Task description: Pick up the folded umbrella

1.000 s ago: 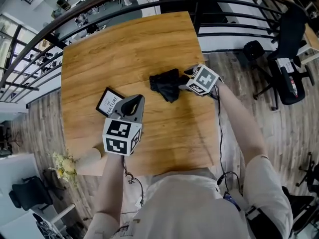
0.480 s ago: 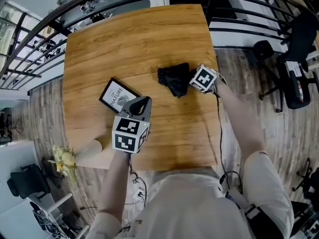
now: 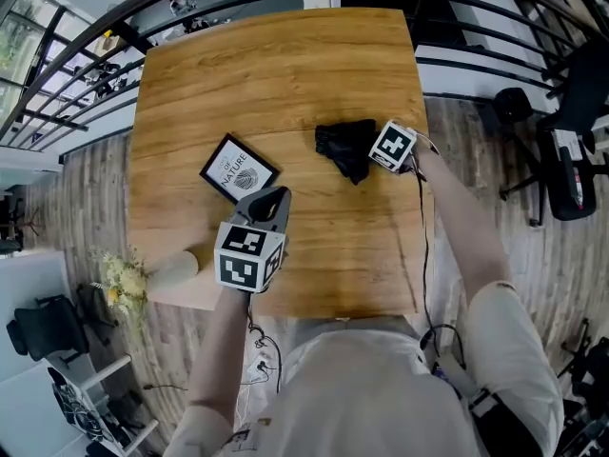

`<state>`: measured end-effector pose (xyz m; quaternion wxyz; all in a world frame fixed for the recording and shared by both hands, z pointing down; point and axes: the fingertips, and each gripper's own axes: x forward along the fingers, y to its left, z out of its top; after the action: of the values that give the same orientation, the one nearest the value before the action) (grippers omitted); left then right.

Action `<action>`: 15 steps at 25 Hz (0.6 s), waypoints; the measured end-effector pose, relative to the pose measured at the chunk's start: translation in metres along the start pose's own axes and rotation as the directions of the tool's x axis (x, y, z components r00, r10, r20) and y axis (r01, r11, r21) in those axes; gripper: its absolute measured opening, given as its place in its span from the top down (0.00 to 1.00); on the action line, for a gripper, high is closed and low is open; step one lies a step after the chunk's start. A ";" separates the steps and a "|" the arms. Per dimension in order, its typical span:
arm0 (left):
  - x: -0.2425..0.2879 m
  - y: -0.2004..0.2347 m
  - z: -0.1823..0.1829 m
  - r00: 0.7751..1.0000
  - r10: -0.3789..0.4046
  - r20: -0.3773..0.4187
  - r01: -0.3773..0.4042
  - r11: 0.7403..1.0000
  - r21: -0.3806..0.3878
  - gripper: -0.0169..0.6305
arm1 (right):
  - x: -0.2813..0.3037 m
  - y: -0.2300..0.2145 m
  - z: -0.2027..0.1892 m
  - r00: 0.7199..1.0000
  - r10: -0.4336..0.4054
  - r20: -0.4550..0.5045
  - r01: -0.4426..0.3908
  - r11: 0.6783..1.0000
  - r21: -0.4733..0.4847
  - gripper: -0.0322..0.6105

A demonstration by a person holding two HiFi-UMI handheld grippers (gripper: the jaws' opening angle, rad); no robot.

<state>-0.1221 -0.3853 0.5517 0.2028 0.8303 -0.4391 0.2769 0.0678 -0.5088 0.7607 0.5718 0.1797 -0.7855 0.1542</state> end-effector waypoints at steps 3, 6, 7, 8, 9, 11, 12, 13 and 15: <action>-0.010 -0.005 -0.010 1.000 0.010 -0.004 -0.010 1.000 -0.006 0.95 | 0.013 0.004 -0.003 0.995 -0.076 -0.057 0.068 0.988 -0.140 0.42; -0.023 -0.007 -0.018 1.000 0.024 -0.004 -0.025 1.000 -0.014 0.95 | 0.019 0.001 0.005 0.990 -0.134 -0.049 0.122 0.972 -0.199 0.51; -0.028 -0.006 -0.020 1.000 0.031 -0.001 -0.031 0.999 -0.017 0.95 | 0.017 -0.002 0.005 0.989 -0.143 -0.046 0.133 0.974 -0.181 0.52; -0.033 -0.005 -0.022 0.999 0.038 0.000 -0.038 0.999 -0.021 0.95 | 0.015 -0.002 0.005 0.988 -0.148 -0.046 0.138 0.977 -0.162 0.54; -0.039 -0.003 -0.025 0.999 0.048 0.000 -0.048 0.999 -0.025 0.95 | 0.013 0.001 0.005 0.988 -0.146 -0.046 0.138 0.980 -0.140 0.55; -0.049 0.001 -0.030 0.997 0.071 0.005 -0.070 0.997 -0.033 0.95 | 0.005 0.014 0.006 0.991 -0.131 -0.027 0.128 0.988 -0.086 0.56; -0.054 0.004 -0.031 0.997 0.081 0.011 -0.080 0.996 -0.035 0.95 | 0.000 0.023 0.008 0.993 -0.121 -0.010 0.120 0.991 -0.059 0.56; -0.058 0.007 -0.031 0.996 0.089 0.020 -0.089 0.995 -0.037 0.95 | -0.007 0.033 0.008 0.994 -0.112 0.007 0.112 0.993 -0.029 0.56; -0.067 0.014 -0.030 0.994 0.103 0.039 -0.101 0.994 -0.037 0.95 | -0.019 0.052 0.008 0.995 -0.098 0.030 0.096 0.994 0.041 0.57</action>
<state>-0.1730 -0.3342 0.5331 0.1940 0.8086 -0.4897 0.2621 0.0430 -0.4638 0.7383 0.5624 0.2314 -0.7816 0.1389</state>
